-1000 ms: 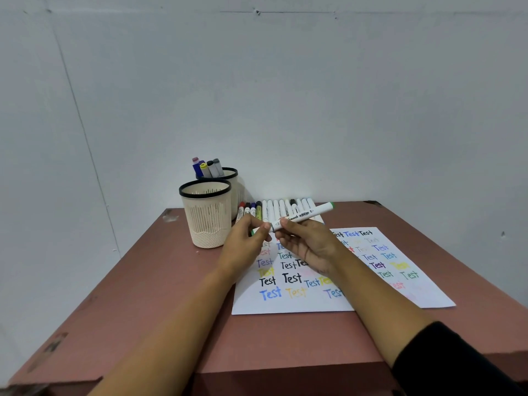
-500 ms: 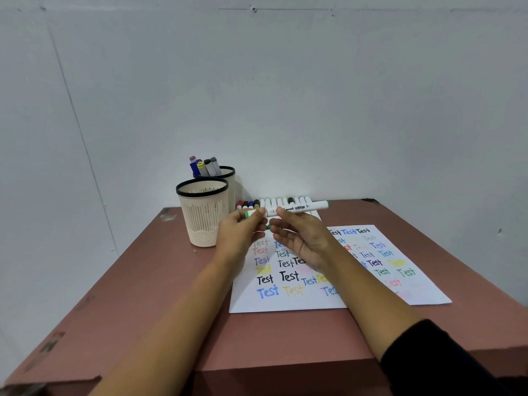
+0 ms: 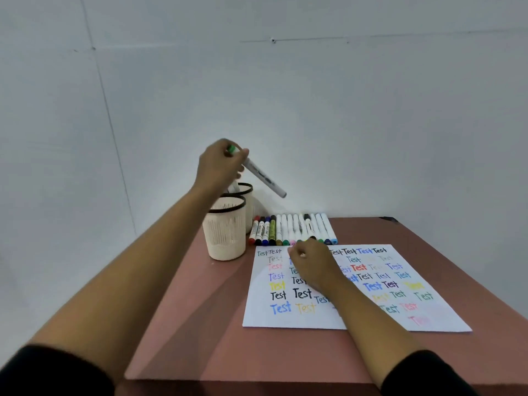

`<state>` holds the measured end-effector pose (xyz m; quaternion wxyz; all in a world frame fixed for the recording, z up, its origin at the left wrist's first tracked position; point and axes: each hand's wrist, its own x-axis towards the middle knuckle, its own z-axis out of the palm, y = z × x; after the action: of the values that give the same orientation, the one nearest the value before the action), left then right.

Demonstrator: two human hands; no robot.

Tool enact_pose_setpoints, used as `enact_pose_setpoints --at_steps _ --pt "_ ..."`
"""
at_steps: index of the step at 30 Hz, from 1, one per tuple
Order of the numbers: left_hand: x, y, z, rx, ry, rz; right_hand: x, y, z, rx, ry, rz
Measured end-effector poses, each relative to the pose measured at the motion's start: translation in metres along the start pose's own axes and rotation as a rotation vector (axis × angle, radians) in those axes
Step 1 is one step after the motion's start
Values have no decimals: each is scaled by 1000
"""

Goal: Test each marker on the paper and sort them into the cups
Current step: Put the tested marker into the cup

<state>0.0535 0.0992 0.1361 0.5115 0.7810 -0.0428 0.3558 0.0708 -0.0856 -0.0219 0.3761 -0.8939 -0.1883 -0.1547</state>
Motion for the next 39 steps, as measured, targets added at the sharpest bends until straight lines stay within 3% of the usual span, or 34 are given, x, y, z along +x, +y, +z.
enact_pose_setpoints --at_steps 4,12,18,23,32,36,39 --pt "45 1 -23 181 99 61 3 7 8 -159 -35 -94" --pt "86 -17 -31 365 141 107 4 8 11 -195 -36 -113" --pt "88 -51 -8 477 56 7 6 10 14 -228 -28 -126" --pt "81 -78 8 613 -112 -111 5 10 14 -263 -33 -131" --pt "78 -76 14 446 -169 -152 5 9 13 -256 -31 -141" --pt "78 -75 8 237 -129 -185 5 8 12 -248 -39 -131" --pt "74 -71 0 233 -101 -186 6 9 13 -244 -48 -122"
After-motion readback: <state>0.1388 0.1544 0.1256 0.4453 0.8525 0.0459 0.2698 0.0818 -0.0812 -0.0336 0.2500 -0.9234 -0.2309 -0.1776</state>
